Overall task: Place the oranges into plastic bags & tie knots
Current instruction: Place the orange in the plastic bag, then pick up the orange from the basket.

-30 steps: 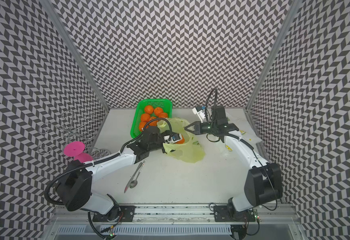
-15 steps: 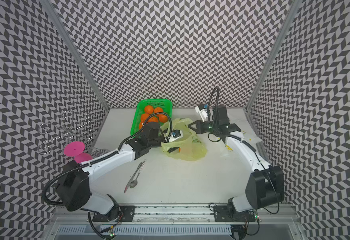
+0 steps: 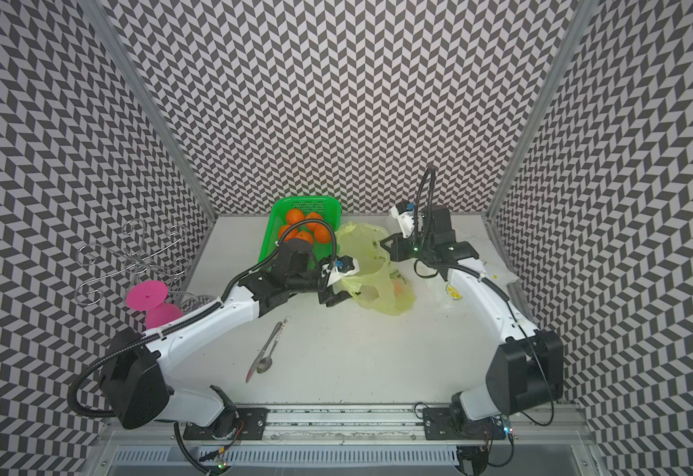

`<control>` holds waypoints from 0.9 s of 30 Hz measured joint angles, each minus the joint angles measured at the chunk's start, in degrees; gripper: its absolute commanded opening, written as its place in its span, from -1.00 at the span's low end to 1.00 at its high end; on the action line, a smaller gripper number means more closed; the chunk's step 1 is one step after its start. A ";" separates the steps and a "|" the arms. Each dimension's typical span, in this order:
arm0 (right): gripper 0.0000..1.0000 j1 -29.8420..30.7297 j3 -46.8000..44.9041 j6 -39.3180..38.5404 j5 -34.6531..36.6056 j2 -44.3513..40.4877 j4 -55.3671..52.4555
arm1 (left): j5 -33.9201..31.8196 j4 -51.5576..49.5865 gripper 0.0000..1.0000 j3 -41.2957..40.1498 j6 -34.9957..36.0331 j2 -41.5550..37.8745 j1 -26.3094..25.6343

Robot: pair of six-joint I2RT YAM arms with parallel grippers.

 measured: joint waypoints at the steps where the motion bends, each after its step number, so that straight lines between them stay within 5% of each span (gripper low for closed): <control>1: -1.00 0.00 0.00 -0.17 0.17 0.00 -0.02 | -0.37 -0.04 0.45 0.13 -0.13 -0.81 0.04; 15: -1.00 -0.07 0.00 -2.67 3.52 -0.02 -0.63 | 7.78 -14.38 0.44 -1.92 6.01 -8.48 9.94; 22: -1.00 -0.37 0.37 -2.86 5.01 -1.55 -2.12 | 14.05 -19.58 0.45 -2.84 9.62 -10.08 24.28; 27: -1.00 -0.46 1.01 -2.84 5.05 -3.15 -2.27 | 12.24 -16.44 0.45 -2.21 4.02 -4.00 32.89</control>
